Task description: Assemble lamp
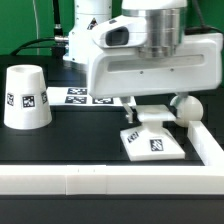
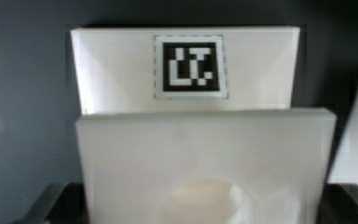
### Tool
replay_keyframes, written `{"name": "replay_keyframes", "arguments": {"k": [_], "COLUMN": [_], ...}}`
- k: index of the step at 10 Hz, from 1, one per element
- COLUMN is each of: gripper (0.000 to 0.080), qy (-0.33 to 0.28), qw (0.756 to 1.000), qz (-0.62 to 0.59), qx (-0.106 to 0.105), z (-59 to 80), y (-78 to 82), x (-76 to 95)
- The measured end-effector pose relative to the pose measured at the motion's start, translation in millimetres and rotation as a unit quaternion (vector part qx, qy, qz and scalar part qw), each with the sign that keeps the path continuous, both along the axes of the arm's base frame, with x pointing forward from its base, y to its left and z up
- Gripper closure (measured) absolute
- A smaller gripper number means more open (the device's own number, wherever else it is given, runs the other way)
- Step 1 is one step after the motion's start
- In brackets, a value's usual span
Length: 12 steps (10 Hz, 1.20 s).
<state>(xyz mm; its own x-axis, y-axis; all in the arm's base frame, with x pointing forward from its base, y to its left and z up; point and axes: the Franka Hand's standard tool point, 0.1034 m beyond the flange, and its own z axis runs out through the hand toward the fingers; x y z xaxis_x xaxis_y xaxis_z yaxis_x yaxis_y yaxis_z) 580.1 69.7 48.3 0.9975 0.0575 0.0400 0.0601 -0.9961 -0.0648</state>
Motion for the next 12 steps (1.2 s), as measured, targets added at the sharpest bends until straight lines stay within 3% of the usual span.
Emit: {"name": "replay_keyframes", "arguments": {"k": [3, 9, 12], "gripper": [0.0265, 0.0265, 0.0265], "qy": [-0.010, -0.020, -0.019], "qw": [1.000, 1.000, 0.998], "qz": [-0.005, -0.020, -0.054], "qx": [0.004, 0.007, 0.013], "z": [0.9, 1.2, 1.7], "y": [11.2, 17.6, 18.5], "x": [27.3, 49.4, 51.5]}}
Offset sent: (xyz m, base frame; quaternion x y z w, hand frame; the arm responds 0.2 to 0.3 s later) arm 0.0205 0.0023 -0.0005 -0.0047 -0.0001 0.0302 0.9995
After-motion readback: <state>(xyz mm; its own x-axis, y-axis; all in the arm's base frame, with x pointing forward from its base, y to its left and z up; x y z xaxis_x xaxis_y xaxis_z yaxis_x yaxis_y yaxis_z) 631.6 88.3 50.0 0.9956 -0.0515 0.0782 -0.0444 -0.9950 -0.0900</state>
